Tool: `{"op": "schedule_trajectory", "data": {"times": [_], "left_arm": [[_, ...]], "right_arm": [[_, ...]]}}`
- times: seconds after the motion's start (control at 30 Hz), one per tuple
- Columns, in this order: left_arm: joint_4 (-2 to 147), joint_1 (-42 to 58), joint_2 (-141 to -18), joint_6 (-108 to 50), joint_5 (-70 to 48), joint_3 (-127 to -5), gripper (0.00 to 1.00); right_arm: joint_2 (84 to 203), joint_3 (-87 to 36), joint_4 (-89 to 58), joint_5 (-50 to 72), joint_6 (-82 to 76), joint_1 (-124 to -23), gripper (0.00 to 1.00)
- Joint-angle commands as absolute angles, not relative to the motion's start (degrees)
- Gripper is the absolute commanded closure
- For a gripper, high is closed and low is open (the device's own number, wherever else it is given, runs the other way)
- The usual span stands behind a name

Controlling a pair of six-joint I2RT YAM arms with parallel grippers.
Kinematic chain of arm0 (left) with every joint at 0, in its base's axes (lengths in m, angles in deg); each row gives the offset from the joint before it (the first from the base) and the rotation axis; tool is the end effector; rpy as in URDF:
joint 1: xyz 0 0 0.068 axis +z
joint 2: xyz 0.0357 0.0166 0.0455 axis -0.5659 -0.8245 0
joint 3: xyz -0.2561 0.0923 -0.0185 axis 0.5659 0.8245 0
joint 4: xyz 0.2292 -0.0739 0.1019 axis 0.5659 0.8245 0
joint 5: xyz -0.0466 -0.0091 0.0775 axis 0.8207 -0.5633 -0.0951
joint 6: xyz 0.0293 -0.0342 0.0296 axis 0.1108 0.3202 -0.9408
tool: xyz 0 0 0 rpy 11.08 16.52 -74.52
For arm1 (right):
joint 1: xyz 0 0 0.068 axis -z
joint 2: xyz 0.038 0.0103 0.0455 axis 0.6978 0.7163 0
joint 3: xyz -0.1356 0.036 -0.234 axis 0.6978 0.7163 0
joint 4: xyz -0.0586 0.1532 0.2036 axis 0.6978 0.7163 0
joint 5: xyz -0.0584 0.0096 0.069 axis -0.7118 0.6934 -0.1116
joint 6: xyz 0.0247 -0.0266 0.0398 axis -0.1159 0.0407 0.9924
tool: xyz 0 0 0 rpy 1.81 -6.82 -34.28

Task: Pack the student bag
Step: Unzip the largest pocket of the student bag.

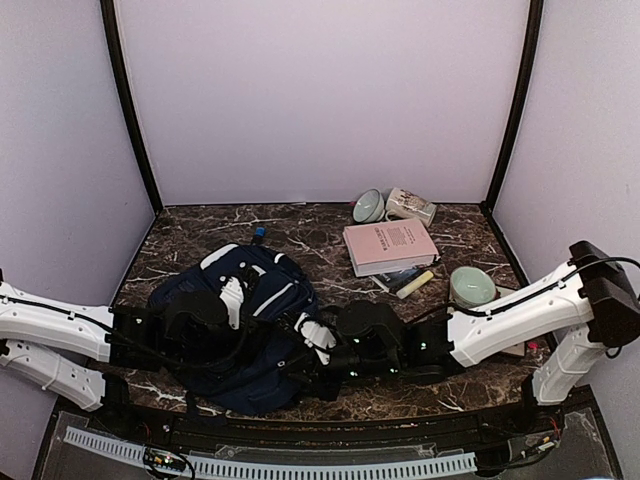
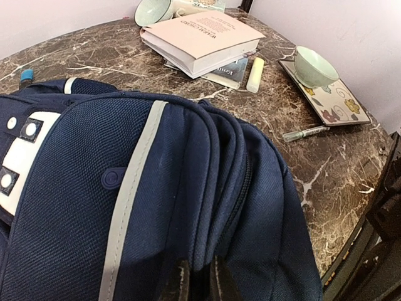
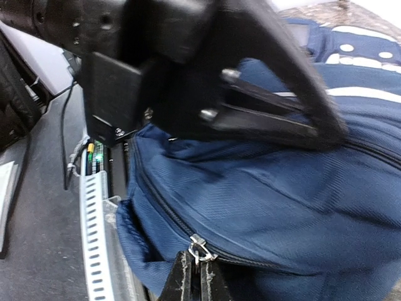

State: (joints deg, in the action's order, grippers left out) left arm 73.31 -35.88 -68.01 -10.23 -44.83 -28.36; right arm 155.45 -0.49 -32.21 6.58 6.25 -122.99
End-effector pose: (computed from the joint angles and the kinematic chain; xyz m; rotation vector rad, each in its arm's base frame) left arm 0.0953 -0.2210 0.2315 0.4368 2.0288 -0.6450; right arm 0.0667 0.3468 0.2072 -1.1869 1.8694 1.0597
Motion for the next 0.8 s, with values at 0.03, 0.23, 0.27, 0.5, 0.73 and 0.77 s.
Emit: {"op": "schedule_trajectory", "data": {"times": [0.03, 0.23, 0.27, 0.5, 0.73, 0.77], "left_arm": [[66.17, -34.65, -68.25, -11.55, -46.31, -31.40, 0.99], [65.65, -34.18, -67.87, -11.81, -44.55, -31.14, 1.00], [65.42, -34.12, -67.53, -11.95, -44.03, -30.81, 1.00], [60.13, -34.11, -64.82, -13.75, -38.83, -26.00, 1.00], [58.12, -34.10, -64.58, -16.04, -36.17, -23.54, 1.00], [58.06, -34.09, -64.54, -16.30, -36.31, -23.13, 1.00]], "right_arm": [[158.26, -5.34, -37.62, 17.76, 8.35, -127.34, 1.00], [160.09, -6.66, -34.44, 13.82, 7.78, -127.68, 1.00], [160.24, -6.52, -33.88, 12.61, 7.73, -127.66, 1.00], [162.45, -6.60, -34.24, 15.34, 5.84, -127.74, 1.00], [161.46, -6.95, -28.31, 12.28, 3.53, -127.57, 0.65], [160.24, -6.34, -27.50, 11.23, 3.31, -127.57, 0.58]]}}
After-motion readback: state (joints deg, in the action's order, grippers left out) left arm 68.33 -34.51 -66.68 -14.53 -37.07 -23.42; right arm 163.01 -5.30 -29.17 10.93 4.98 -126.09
